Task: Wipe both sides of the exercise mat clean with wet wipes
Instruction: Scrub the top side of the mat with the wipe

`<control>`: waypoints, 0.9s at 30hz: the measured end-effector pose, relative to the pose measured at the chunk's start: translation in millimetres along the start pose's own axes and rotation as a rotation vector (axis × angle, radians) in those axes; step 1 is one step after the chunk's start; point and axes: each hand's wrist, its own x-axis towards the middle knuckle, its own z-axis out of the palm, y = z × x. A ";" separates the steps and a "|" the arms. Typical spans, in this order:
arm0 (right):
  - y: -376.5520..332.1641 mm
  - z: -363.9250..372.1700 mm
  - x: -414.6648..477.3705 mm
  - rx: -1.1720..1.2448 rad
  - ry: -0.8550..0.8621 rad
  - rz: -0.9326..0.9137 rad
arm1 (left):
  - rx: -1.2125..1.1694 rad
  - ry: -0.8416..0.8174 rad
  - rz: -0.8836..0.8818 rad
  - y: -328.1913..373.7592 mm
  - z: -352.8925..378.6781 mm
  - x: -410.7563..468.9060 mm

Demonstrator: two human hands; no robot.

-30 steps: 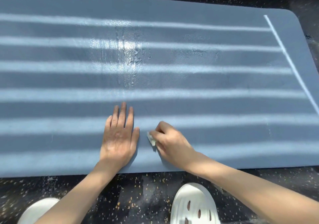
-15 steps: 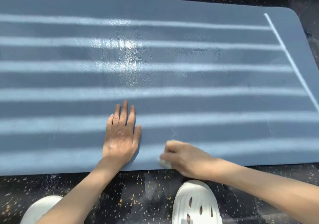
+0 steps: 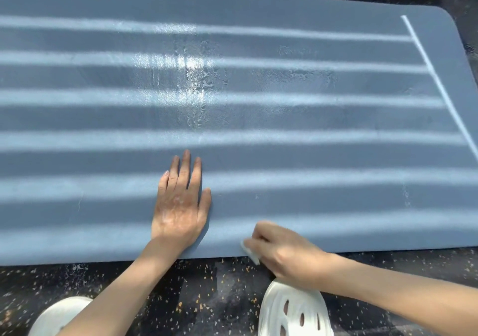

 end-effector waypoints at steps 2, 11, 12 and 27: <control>0.1 -8.2 -1.5 0.041 -0.107 -0.044 | 0.007 -0.005 -0.005 -0.1 -0.4 0.9; 4.6 -17.8 1.4 0.079 -0.158 -0.034 | 0.005 -0.023 -0.014 0.9 -3.3 0.8; 15.9 -21.5 10.8 0.022 -0.044 0.046 | 0.009 -0.023 -0.013 0.7 -3.3 1.2; 22.0 -33.2 65.7 -0.058 0.117 0.202 | -0.005 -0.041 -0.025 2.0 -4.2 1.5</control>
